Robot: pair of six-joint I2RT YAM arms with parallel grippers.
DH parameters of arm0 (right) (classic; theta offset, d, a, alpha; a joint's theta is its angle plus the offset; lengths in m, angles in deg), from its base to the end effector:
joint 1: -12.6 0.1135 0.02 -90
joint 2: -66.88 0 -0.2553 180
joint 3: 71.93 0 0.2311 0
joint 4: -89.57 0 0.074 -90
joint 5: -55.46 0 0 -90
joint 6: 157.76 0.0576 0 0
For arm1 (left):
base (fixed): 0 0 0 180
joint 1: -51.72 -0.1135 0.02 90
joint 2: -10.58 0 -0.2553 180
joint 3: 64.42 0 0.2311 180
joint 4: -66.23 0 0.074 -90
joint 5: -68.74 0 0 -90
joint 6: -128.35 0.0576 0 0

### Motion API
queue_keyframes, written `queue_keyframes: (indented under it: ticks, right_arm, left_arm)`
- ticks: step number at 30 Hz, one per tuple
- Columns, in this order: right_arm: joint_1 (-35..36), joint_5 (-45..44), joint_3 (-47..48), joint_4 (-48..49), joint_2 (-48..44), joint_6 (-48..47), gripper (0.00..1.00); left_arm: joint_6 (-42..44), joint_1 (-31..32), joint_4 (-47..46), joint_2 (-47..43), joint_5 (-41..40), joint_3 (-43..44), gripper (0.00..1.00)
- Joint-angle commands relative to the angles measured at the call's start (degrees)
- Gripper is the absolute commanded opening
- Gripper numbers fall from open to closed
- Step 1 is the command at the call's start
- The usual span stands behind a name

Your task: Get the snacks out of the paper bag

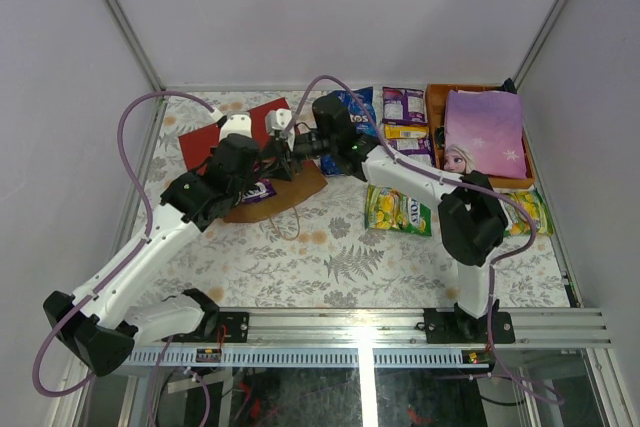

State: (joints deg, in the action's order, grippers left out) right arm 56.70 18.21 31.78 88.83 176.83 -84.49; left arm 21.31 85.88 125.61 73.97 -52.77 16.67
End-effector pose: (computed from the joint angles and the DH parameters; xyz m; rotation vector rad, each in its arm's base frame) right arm 0.2876 0.3425 0.3151 -1.4366 1.0395 1.1223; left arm 0.1971 -0.0974 0.3302 0.0512 2.1759 0.1309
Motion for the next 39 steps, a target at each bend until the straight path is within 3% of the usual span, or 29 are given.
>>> queue_keyframes:
  ticks: [1, 8, 9, 13, 18, 25, 39]
  right_arm:
    - [2.04, 1.82, 5.55, -5.29, 2.02, -4.47, 0.50]
    - [2.91, 1.90, 10.57, -9.21, 4.73, -5.55, 0.33]
    - [2.92, 1.60, 10.63, -9.10, 4.77, -5.51, 0.35]
    - [2.86, -0.86, 7.29, -6.88, 2.02, -5.26, 0.64]
    - [2.86, -1.83, 1.81, -9.17, -5.09, -6.98, 0.79]
    - [2.71, -9.16, -5.76, -6.06, -12.51, -10.36, 0.86]
    - [2.74, -6.10, 11.23, -11.17, 2.96, -9.87, 0.75]
  left_arm:
    - [0.66, 0.40, -0.50, -0.80, -1.40, -0.27, 0.03]
    - [0.95, 0.39, -1.08, -1.59, -1.52, -0.69, 0.04]
    - [0.91, 0.44, -1.08, -1.78, -1.69, -0.72, 0.04]
    - [0.87, 0.41, -1.01, -2.47, -2.10, -1.11, 0.05]
    - [0.78, 0.39, -0.62, -2.19, -2.14, -1.21, 0.05]
    - [0.69, 0.39, -0.88, -2.01, -2.02, -1.52, 0.05]
    - [1.74, 0.39, -2.96, -3.96, -1.29, -4.38, 0.05]
